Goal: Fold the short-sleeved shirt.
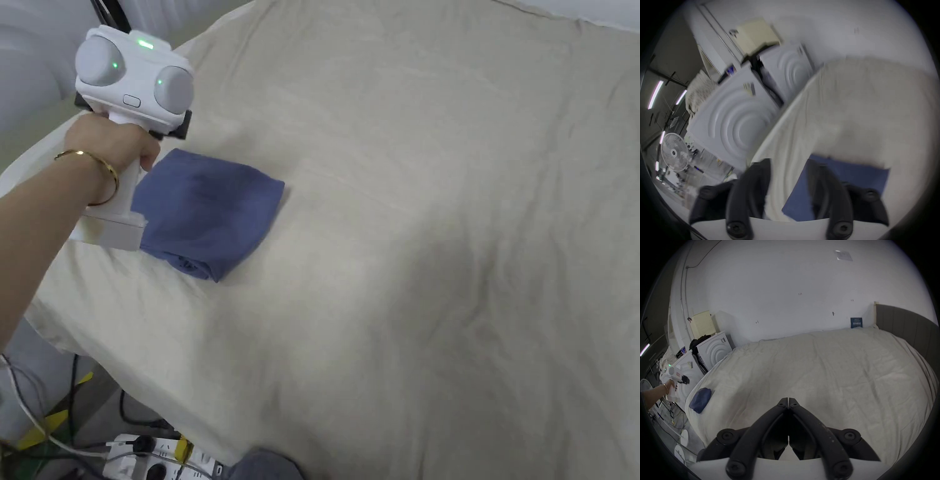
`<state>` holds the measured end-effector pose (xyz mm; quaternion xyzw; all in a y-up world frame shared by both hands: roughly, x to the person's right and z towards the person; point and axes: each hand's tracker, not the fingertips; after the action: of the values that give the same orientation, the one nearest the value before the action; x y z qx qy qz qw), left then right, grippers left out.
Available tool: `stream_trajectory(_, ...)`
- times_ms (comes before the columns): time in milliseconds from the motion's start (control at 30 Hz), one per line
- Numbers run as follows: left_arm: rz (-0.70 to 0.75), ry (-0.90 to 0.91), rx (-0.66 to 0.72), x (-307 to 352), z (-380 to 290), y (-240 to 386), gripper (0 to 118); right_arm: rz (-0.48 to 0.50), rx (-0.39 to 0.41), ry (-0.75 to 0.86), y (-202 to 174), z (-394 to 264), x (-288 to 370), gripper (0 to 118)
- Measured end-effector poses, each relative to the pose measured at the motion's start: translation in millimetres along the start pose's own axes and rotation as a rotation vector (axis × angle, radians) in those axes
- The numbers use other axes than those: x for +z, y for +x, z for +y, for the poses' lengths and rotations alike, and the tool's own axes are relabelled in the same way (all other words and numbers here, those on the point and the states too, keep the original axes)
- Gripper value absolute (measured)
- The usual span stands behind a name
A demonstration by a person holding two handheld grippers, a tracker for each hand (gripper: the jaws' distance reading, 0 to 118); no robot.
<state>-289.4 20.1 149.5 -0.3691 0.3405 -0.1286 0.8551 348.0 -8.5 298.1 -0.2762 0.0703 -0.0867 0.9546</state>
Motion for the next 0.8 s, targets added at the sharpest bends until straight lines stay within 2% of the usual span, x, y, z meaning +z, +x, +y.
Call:
stream_trajectory(67,-0.058,0.120,0.053,38,11,0,7,-0.011,0.031,0.027,1,7,9,2)
stream_trajectory(100,-0.092,0.180,0.083,61,17,1,1,-0.012,0.039,0.041,3,11,15,2)
stream_trajectory(300,-0.325,0.527,0.197,213,46,16,0,-0.032,0.112,0.191,1,50,68,2)
stream_trajectory(433,-0.463,0.664,0.226,289,51,38,0,-0.087,0.156,0.283,-4,78,109,2)
stream_trajectory(633,-0.643,0.752,0.284,378,8,92,0,-0.157,0.204,0.355,7,88,160,2)
stream_trajectory(800,-0.715,0.766,0.233,406,-45,131,0,-0.207,0.211,0.389,27,72,178,2)
